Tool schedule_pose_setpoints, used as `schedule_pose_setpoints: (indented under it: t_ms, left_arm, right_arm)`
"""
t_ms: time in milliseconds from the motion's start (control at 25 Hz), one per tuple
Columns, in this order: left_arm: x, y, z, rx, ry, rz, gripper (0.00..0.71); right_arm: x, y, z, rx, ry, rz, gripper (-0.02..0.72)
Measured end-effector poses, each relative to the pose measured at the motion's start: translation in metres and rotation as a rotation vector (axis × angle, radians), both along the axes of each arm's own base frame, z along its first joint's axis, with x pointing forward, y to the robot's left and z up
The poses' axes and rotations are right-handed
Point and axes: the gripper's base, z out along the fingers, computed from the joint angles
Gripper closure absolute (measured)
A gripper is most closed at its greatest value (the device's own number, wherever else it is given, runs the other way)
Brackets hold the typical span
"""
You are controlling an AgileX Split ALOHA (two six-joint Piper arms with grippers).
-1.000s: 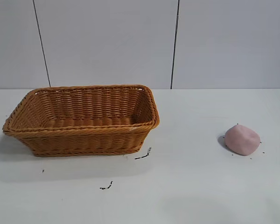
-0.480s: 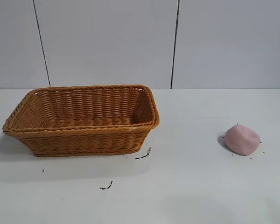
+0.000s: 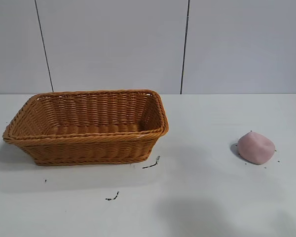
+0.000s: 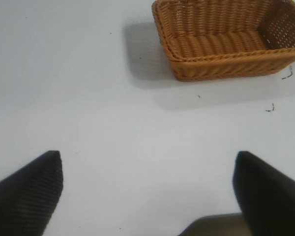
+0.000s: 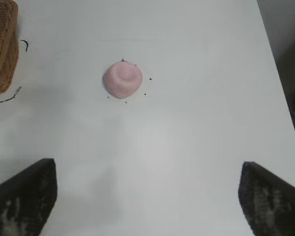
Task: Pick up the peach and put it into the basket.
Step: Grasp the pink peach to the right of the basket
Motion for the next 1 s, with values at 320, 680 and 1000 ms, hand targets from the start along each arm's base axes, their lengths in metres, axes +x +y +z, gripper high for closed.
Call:
schedule_pose_setpoints:
  t_ms: [320, 680, 1000]
  left_arm:
    - [0.000, 0.000, 0.000, 0.000, 0.000, 0.000, 0.018]
    - [0.000, 0.000, 0.000, 0.000, 0.000, 0.000, 0.018]
    - [0.000, 0.000, 0.000, 0.000, 0.000, 0.000, 0.018]
  right_arm:
    - [0.093, 0.001, -0.043, 0.037, 0.166, 0.035, 0.014]
    - [0.120, 0.004, -0.072, 0.058, 0.187, 0.039, 0.014]
    - [0.129, 0.022, -0.069, 0.043, 0.080, 0.080, 0.014]
